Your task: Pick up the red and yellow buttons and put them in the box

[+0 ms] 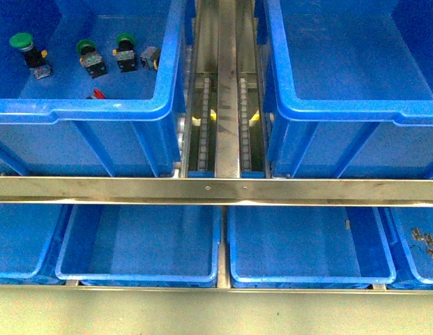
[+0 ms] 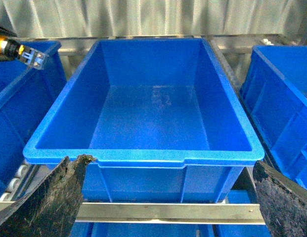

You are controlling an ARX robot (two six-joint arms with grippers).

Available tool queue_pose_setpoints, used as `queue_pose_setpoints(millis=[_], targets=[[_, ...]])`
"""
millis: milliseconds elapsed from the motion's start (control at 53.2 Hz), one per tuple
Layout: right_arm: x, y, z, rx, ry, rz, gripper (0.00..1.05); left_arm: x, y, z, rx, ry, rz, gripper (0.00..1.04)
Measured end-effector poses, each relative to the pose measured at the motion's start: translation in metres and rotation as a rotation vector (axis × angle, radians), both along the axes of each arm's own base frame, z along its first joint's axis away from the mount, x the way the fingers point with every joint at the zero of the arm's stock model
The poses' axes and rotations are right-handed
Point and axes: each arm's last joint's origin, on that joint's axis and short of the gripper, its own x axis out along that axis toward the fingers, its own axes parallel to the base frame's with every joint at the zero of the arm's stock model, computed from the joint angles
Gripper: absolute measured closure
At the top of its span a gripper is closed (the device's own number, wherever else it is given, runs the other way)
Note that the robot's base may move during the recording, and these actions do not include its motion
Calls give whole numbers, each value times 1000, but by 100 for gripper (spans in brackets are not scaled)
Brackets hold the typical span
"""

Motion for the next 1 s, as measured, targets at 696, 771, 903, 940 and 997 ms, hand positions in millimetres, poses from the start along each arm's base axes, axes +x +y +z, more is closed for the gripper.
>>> queue_pose_setpoints(millis=[696,771,903,940,997], targets=[[76,7,55,-225,118,3,6,3,-61,6,-40,8,-82,70],[118,16,71,-266,58,124,6,3,-59,3,-40,17,-79,70],[169,34,64,-319,82,327,6,2,-51,12,-72,1,-67,70],[174,39,63,-330,88,363,6,1,-50,16,-76,-1,-66,70],[183,48,62,-365,90,429,6,0,-49,21,-85,-8,-69,70]])
